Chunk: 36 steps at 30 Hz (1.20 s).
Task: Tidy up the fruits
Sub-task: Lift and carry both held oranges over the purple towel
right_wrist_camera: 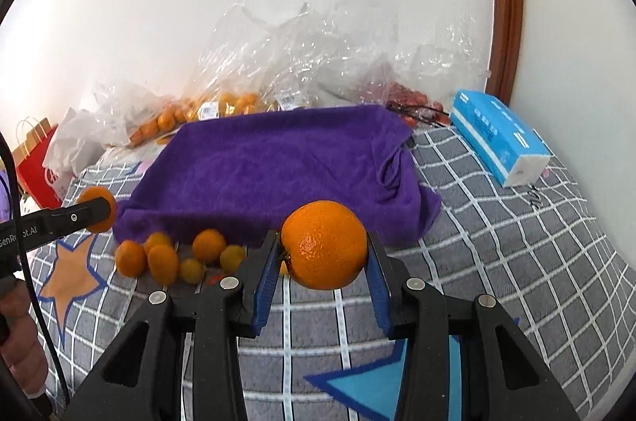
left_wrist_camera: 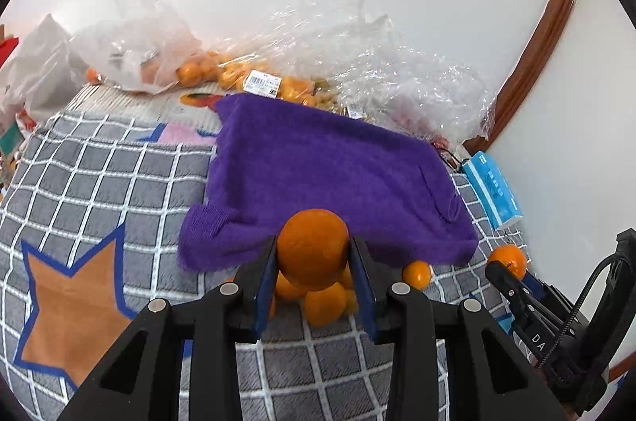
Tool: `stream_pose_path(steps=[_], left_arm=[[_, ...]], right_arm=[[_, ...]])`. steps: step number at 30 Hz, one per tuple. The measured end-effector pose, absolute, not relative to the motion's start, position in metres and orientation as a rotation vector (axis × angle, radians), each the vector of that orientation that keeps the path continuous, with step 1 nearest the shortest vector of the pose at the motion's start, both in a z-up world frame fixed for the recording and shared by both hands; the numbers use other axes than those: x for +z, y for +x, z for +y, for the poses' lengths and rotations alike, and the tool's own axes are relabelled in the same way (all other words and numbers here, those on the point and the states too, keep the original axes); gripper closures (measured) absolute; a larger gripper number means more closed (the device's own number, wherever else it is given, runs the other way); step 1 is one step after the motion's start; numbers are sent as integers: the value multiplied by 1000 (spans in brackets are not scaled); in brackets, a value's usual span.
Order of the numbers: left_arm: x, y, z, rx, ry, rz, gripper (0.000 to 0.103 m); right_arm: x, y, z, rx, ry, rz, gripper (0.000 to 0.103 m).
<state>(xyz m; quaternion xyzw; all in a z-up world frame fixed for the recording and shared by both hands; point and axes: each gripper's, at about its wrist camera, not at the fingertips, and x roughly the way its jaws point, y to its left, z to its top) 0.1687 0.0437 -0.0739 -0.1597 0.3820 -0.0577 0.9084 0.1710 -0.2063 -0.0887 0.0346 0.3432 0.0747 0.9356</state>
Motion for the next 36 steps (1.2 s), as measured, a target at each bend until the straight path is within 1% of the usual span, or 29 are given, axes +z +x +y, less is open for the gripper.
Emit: stream_pose_path(steps=[11, 25, 36], left_arm=[[-77, 210, 41, -114, -340, 798, 69], [-81, 239, 42, -85, -336, 781, 69], [-99, 249, 49, -78, -368, 804, 69]], right_arm=[[-88, 210, -204, 156, 75, 698, 62], [-76, 258, -197, 170, 71, 671, 62], [-98, 275, -188, 187, 59, 708, 62]])
